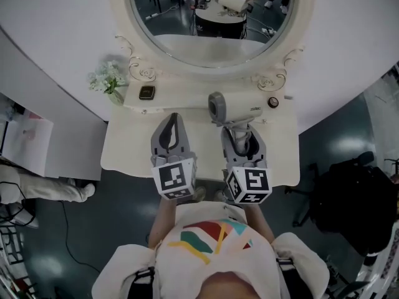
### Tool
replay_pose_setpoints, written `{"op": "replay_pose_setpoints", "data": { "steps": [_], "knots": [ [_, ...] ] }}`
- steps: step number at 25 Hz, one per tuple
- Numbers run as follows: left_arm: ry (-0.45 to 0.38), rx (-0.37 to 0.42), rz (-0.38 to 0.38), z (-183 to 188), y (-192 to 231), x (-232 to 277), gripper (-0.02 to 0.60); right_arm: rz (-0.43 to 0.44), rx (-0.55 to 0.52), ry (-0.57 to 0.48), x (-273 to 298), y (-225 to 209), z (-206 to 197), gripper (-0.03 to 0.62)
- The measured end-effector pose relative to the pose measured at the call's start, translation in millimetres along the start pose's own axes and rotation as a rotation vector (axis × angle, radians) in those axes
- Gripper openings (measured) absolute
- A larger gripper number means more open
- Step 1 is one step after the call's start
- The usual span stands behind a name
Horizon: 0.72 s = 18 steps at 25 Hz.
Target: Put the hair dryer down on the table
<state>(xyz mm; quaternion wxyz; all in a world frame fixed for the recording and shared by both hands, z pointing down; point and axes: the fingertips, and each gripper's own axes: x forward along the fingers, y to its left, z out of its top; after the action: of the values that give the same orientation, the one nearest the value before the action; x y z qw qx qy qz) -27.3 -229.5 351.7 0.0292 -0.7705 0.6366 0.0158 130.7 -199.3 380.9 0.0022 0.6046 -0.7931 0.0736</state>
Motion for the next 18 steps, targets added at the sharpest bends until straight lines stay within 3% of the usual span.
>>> {"op": "replay_pose_setpoints", "data": {
  "steps": [18],
  "knots": [
    [0.041, 0.0, 0.012, -15, 3, 0, 0.006, 0.005, -0.001, 0.09, 11, 0, -26, 0.227]
  ]
}}
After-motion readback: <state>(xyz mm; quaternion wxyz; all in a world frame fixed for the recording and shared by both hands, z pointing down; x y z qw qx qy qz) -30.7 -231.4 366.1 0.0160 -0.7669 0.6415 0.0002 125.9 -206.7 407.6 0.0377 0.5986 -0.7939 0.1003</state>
